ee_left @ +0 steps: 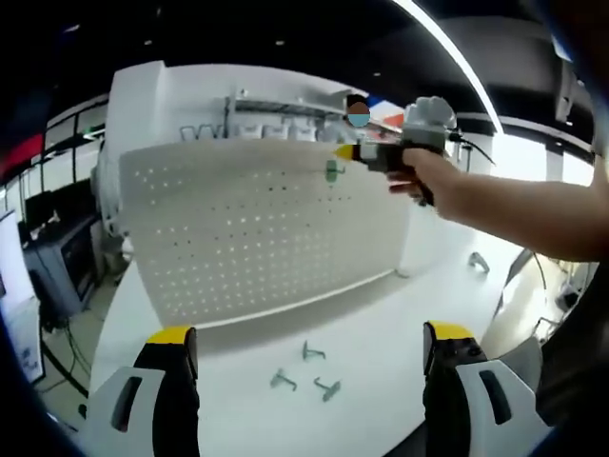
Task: Insert the hook assembly into the mounting plate slot until the hook locks in place.
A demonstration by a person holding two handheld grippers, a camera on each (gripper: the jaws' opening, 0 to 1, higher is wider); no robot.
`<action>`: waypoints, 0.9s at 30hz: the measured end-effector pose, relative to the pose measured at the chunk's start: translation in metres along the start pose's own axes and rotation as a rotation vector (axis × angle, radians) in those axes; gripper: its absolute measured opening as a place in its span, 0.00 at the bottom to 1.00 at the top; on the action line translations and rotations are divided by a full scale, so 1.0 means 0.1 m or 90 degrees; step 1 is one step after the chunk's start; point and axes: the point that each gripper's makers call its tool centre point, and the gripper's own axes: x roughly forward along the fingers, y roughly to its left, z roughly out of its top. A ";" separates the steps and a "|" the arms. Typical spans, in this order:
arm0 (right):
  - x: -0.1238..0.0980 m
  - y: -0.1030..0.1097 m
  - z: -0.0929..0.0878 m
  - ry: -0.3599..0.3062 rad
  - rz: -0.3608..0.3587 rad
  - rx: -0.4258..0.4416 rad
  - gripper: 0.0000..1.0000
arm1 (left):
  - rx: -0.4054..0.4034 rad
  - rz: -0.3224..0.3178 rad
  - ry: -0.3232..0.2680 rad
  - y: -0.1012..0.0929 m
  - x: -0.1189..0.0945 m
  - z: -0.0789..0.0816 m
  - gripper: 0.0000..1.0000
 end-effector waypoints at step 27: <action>-1.17 0.31 -0.60 0.129 0.138 -0.027 0.41 | 0.003 0.017 0.044 0.04 -0.12 -0.30 1.00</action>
